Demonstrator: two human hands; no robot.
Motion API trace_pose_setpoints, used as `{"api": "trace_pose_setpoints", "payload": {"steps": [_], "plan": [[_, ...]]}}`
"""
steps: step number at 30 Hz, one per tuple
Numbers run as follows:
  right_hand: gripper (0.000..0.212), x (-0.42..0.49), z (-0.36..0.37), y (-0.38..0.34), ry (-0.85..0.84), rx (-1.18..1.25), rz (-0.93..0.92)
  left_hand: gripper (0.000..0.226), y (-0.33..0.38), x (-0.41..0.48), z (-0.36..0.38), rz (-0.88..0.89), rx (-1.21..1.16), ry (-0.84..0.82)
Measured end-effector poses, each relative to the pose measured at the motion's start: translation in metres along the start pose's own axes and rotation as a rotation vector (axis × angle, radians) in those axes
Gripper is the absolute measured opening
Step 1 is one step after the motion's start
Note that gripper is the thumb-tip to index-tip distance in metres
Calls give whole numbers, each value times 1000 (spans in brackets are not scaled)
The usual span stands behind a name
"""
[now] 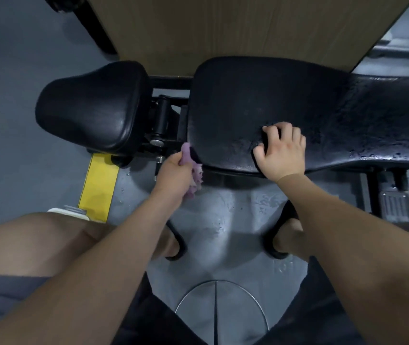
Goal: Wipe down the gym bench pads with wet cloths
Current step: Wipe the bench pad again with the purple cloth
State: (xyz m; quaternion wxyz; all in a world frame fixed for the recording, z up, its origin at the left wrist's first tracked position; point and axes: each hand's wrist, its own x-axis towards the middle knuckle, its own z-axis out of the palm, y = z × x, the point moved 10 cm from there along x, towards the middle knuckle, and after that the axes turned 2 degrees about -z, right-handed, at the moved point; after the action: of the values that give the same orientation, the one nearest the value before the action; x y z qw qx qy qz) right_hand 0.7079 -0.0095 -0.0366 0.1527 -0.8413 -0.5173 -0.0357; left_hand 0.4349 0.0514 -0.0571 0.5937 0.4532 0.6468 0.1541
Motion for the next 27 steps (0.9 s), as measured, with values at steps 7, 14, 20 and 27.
{"api": "trace_pose_setpoints", "payload": {"steps": [7,14,20,27], "plan": [[25,-6,-31,-41,-155,215,-40,25,23,-23,-10,60,-151,-113],[19,-38,-60,-110,-183,726,-100,19,23,-35,6,25,-331,-210],[32,-54,-48,-113,-265,724,-95,32,24,-33,32,-6,-413,-412],[22,-34,-42,-69,-133,436,-63,23,28,12,6,63,-53,-57]]}}
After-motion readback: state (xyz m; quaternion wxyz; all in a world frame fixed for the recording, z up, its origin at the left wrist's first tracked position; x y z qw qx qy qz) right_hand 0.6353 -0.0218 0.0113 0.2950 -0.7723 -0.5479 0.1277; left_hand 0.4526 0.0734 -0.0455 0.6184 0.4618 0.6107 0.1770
